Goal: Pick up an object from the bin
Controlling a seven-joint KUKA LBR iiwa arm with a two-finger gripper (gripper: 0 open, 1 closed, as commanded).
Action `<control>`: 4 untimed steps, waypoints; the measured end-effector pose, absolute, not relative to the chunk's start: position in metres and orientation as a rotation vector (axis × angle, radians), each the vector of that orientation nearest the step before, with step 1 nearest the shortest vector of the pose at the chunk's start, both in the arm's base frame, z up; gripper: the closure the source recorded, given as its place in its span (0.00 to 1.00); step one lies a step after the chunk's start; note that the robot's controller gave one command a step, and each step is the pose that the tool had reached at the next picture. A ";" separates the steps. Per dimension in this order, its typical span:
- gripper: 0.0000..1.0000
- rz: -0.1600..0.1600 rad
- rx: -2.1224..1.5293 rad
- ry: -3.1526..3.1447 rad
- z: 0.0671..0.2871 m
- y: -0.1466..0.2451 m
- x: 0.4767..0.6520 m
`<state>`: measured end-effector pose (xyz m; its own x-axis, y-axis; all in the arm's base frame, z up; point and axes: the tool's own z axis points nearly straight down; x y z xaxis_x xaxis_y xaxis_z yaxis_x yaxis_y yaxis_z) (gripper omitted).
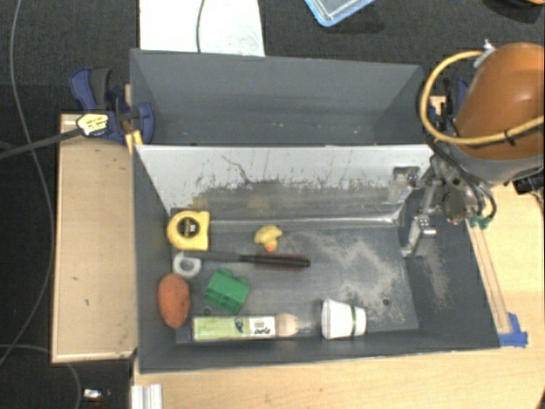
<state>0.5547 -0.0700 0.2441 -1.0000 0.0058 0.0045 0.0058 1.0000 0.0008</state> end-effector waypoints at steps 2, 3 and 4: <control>0.00 0.001 0.058 -3.148 0.177 -0.017 0.499; 0.00 0.006 0.083 -3.163 0.147 -0.017 0.575; 0.00 -0.003 0.440 -3.115 0.081 0.031 0.553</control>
Offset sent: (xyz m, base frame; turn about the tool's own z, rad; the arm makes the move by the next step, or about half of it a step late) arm -0.0782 0.0740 -0.0959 -0.0583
